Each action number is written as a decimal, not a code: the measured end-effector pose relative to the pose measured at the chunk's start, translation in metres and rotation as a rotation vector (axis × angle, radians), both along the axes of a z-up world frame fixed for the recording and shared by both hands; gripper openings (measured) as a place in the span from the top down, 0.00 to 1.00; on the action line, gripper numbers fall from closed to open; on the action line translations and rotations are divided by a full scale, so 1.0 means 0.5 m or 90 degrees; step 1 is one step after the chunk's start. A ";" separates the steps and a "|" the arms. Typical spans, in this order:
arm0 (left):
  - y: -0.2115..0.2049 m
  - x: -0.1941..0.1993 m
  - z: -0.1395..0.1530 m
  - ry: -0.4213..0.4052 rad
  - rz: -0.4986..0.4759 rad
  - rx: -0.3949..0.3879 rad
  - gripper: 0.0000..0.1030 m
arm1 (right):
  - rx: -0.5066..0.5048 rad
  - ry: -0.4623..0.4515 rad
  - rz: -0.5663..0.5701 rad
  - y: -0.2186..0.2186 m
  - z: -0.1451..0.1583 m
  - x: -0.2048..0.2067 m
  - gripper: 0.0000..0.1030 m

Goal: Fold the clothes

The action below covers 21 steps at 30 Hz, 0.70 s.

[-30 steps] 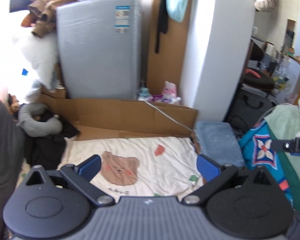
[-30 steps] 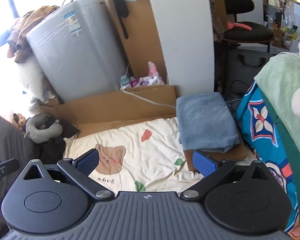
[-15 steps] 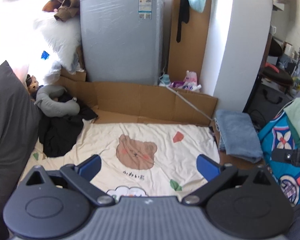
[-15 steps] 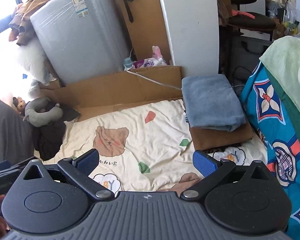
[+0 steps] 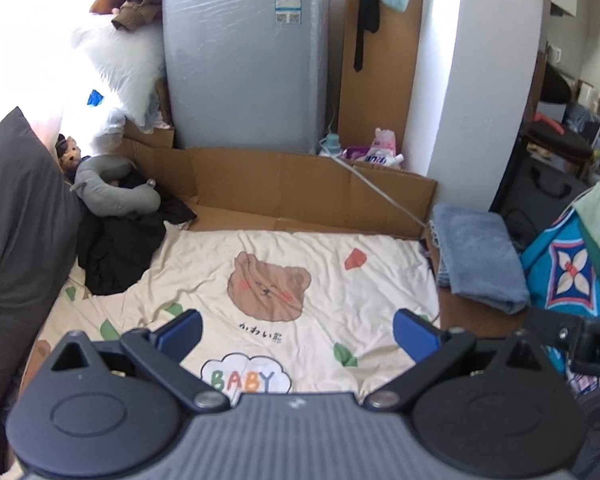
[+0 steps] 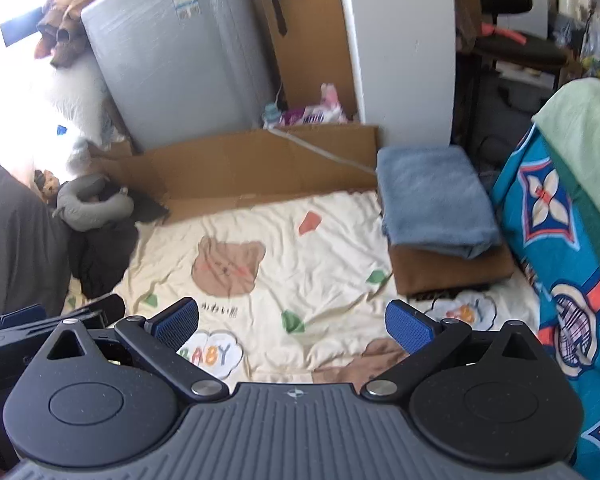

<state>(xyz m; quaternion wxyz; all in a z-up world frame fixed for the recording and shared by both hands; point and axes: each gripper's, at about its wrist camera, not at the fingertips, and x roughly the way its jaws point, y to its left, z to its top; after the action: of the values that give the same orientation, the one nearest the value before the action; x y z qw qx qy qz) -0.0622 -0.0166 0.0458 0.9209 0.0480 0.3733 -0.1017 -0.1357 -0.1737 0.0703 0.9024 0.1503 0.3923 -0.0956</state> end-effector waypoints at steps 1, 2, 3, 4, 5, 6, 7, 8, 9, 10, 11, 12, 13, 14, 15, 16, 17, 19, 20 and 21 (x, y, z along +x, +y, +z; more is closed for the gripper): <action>0.001 0.003 -0.003 0.004 0.009 0.002 0.00 | 0.002 0.007 0.006 0.000 -0.003 0.005 0.01; 0.003 0.006 -0.007 0.009 0.019 0.005 0.00 | 0.004 0.013 0.008 -0.001 -0.006 0.009 0.01; 0.004 0.009 -0.011 0.015 0.032 0.011 0.00 | 0.002 0.016 0.010 0.001 -0.008 0.011 0.01; 0.005 0.011 -0.017 0.022 0.039 0.020 0.00 | -0.002 0.017 0.011 0.004 -0.009 0.013 0.01; 0.006 0.015 -0.021 0.032 0.038 0.022 0.00 | -0.009 0.019 0.015 0.009 -0.010 0.015 0.01; 0.007 0.017 -0.023 0.038 0.043 0.025 0.00 | -0.018 0.021 0.021 0.015 -0.011 0.018 0.01; 0.007 0.019 -0.025 0.042 0.049 0.029 0.00 | -0.028 0.024 0.028 0.022 -0.013 0.021 0.01; 0.007 0.019 -0.026 0.042 0.054 0.035 0.00 | -0.035 0.028 0.038 0.028 -0.015 0.024 0.01; 0.006 0.019 -0.027 0.042 0.054 0.043 0.00 | -0.041 0.032 0.047 0.035 -0.017 0.027 0.01; 0.004 0.018 -0.027 0.041 0.054 0.051 0.00 | -0.043 0.035 0.058 0.040 -0.019 0.030 0.01; 0.003 0.017 -0.028 0.040 0.054 0.059 0.00 | -0.042 0.035 0.065 0.042 -0.020 0.032 0.01; 0.002 0.019 -0.027 0.041 0.054 0.064 0.00 | -0.041 0.032 0.065 0.042 -0.019 0.033 0.01; 0.001 0.020 -0.028 0.045 0.053 0.065 0.00 | -0.043 0.031 0.062 0.042 -0.019 0.033 0.01; 0.001 0.022 -0.030 0.052 0.050 0.065 0.00 | -0.046 0.030 0.061 0.040 -0.019 0.033 0.01; 0.001 0.025 -0.033 0.063 0.045 0.065 0.00 | -0.049 0.028 0.059 0.039 -0.018 0.033 0.01; 0.001 0.027 -0.036 0.072 0.043 0.066 0.00 | -0.054 0.031 0.063 0.041 -0.019 0.034 0.01; 0.000 0.030 -0.039 0.079 0.042 0.068 0.01 | -0.060 0.035 0.069 0.044 -0.021 0.036 0.01; 0.002 0.032 -0.040 0.080 0.045 0.070 0.00 | -0.060 0.046 0.087 0.049 -0.026 0.042 0.01; 0.001 0.032 -0.039 0.078 0.045 0.071 0.00 | -0.055 0.052 0.096 0.051 -0.029 0.046 0.01; 0.000 0.032 -0.039 0.078 0.045 0.073 0.00 | -0.047 0.056 0.103 0.051 -0.031 0.048 0.01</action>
<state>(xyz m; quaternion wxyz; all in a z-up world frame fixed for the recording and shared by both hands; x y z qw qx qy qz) -0.0463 -0.0164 0.0261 0.8949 0.0816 0.4358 -0.0506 -0.1114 -0.1483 0.0547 0.8941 0.0804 0.4385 -0.0437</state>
